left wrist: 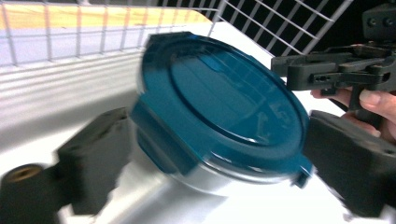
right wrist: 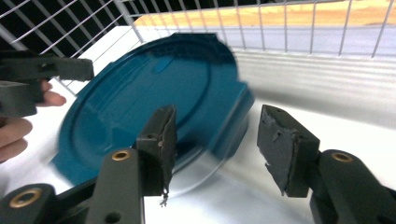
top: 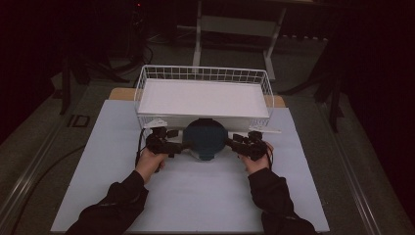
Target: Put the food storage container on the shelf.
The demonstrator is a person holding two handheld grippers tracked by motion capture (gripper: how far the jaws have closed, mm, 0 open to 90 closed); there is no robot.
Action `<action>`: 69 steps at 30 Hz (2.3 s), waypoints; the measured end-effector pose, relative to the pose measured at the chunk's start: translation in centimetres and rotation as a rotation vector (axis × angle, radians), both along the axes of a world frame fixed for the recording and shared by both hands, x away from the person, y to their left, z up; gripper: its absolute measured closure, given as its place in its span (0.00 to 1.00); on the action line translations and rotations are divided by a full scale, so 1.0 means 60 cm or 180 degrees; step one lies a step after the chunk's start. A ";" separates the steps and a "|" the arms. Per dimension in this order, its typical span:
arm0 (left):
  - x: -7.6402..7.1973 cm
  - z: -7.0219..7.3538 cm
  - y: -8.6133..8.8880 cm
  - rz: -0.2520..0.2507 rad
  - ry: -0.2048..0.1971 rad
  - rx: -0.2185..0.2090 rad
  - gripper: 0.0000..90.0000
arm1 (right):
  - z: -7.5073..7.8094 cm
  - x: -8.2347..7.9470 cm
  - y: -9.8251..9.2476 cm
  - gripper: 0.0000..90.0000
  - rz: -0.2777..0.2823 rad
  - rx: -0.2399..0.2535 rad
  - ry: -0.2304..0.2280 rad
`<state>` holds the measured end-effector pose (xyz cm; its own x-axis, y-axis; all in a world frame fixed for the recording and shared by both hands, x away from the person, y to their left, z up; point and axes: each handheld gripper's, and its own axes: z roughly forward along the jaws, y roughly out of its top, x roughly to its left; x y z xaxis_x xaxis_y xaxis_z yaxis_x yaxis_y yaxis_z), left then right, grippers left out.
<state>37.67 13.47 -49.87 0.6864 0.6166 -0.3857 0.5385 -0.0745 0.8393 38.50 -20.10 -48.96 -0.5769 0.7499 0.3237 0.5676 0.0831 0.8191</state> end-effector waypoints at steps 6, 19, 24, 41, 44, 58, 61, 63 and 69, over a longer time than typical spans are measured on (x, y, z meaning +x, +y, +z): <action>-0.030 0.013 0.007 -0.0123 -0.0081 0.0036 0.01 | 0.019 -0.041 -0.005 0.54 0.0117 -0.0018 -0.0071; -0.099 0.034 0.024 -0.0321 -0.0131 0.0093 0.00 | 0.022 -0.113 0.048 1.00 0.0633 -0.0089 -0.0065; -0.122 0.033 0.028 -0.0341 -0.0163 0.0096 0.00 | 0.007 -0.122 0.079 1.00 0.0793 -0.0214 -0.0026; -0.201 0.041 0.042 -0.0341 -0.0369 0.0188 0.00 | -0.013 -0.088 0.098 1.00 0.0712 -0.0335 0.0027; -0.210 0.044 0.049 -0.0326 -0.0386 0.0202 0.00 | -0.012 -0.082 0.100 1.00 0.0707 -0.0343 0.0012; -0.232 0.030 0.072 -0.0252 -0.0407 0.0190 0.00 | -0.022 -0.052 0.111 1.00 0.0555 -0.0451 -0.0040; -0.232 0.031 0.071 -0.0261 -0.0436 0.0203 0.00 | -0.023 -0.042 0.111 1.00 0.0508 -0.0437 -0.0030; -0.231 0.031 0.070 -0.0275 -0.0433 0.0194 0.00 | -0.023 -0.036 0.112 1.00 0.0482 -0.0437 -0.0041; -0.233 0.036 0.072 -0.0268 -0.0480 0.0188 0.00 | -0.022 -0.021 0.116 1.00 0.0428 -0.0430 -0.0064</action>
